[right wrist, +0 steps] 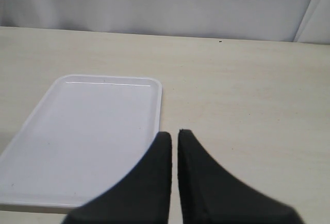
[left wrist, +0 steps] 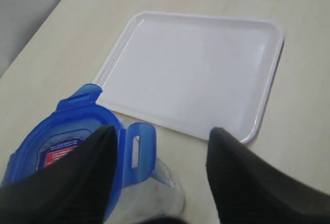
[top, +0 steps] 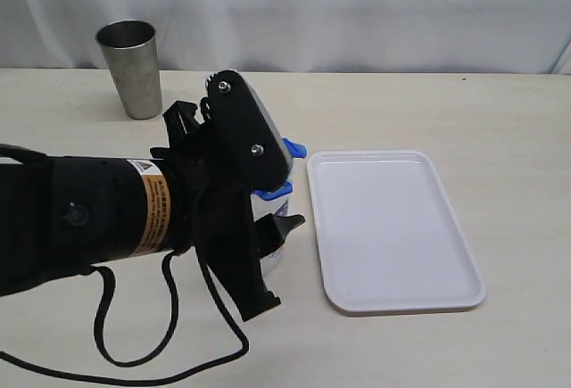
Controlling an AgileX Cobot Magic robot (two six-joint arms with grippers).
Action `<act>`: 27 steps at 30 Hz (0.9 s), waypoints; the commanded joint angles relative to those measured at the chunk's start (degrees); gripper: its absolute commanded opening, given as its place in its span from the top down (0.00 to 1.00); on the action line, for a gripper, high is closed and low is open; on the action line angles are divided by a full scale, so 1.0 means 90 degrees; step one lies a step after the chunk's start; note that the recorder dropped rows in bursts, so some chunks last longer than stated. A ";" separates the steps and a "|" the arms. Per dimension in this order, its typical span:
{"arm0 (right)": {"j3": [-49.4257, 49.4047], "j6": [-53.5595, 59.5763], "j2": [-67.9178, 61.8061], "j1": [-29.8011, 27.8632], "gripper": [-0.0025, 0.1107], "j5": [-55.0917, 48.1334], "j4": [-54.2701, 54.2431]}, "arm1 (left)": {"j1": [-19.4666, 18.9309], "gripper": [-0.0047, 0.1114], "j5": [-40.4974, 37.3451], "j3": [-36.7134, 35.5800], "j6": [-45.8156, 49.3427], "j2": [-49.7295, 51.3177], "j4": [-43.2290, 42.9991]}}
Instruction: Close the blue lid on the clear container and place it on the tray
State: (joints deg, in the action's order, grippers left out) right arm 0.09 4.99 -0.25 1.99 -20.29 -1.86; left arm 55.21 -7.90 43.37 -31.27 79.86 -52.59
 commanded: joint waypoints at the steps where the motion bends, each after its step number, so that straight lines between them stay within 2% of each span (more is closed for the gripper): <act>1: -0.0010 0.0017 0.0028 0.0013 0.94 0.0082 -0.0025 | 0.0090 0.52 -0.0210 0.0006 0.0007 -0.0276 0.0091; 12: -0.0010 0.0017 0.0028 0.0013 0.94 0.0082 -0.0025 | 0.0090 0.52 -0.0423 0.0006 0.0055 -0.1541 0.0066; 15: -0.0010 0.0017 0.0028 0.0013 0.94 0.0082 -0.0025 | -0.0112 0.56 -0.0789 0.0006 0.0093 -0.1841 -0.0099; 18: -0.0010 0.0017 0.0028 0.0013 0.94 0.0082 -0.0025 | -0.0566 0.73 -0.0913 0.0006 0.0043 -0.1947 -0.0099; 21: -0.0010 0.0017 0.0028 0.0013 0.94 0.0082 -0.0025 | -0.1175 0.93 -0.0679 0.0006 -0.0187 -0.1947 -0.0099; 22: -0.0010 0.0017 0.0028 0.0013 0.94 0.0082 -0.0025 | -0.1423 0.96 -0.0536 -0.0013 -0.0217 -0.1931 -0.0099; 27: -0.0010 0.0017 0.0028 0.0013 0.94 0.0082 -0.0025 | -0.2959 0.96 0.1401 -0.0515 -0.0227 -0.1931 -0.0080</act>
State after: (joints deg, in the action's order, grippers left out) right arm 0.09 4.99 -0.25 1.99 -20.29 -1.86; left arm 35.00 -4.80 41.35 -32.59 62.71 -53.44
